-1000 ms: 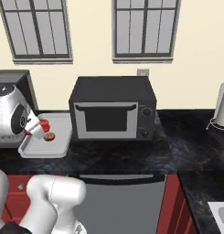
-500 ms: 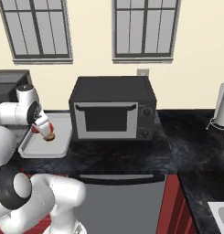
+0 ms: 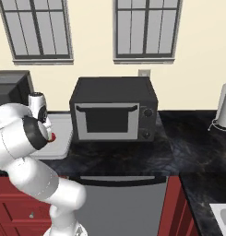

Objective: Place one mushroom and one steak in each tupperware on the nearby counter, to pack two identical lunches.

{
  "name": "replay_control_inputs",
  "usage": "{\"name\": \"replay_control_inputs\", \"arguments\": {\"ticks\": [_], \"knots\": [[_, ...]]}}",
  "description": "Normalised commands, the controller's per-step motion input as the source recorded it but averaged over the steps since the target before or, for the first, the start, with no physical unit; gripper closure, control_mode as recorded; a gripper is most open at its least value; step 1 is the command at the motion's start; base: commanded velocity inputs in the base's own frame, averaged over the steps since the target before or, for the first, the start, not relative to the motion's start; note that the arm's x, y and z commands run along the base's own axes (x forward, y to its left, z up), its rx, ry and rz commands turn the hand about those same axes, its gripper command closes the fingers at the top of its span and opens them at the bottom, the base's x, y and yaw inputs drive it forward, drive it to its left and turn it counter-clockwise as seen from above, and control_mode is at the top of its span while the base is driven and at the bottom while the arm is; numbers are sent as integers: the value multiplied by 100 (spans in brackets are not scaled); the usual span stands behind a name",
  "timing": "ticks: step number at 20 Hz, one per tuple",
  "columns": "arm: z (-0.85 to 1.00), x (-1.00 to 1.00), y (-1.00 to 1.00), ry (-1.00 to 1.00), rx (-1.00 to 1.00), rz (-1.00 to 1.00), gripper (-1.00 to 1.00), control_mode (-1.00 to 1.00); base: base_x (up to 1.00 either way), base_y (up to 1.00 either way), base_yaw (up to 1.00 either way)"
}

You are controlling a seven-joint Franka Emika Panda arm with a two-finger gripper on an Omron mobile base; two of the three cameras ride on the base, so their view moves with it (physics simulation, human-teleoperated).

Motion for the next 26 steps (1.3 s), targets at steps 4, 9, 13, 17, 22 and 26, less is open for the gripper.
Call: {"name": "replay_control_inputs", "arguments": {"ticks": [4, 9, 13, 17, 22, 26], "knots": [[-68, -9, 34, 20, -1, -10, 100, -100, 0, 0, 0], [-26, 25, -6, 4, -2, -8, -100, -100, 0, 0, 0], [-18, -31, -5, 2, 1, -2, -100, -100, 0, 0, 0], [3, -99, -9, -12, 0, -2, -100, -100, 0, 0, 0], [53, -99, -11, -36, 0, -1, -100, -100, 0, 0, 0], [85, -100, -57, -53, 0, -5, -100, -100, 0, 0, 0]]}}
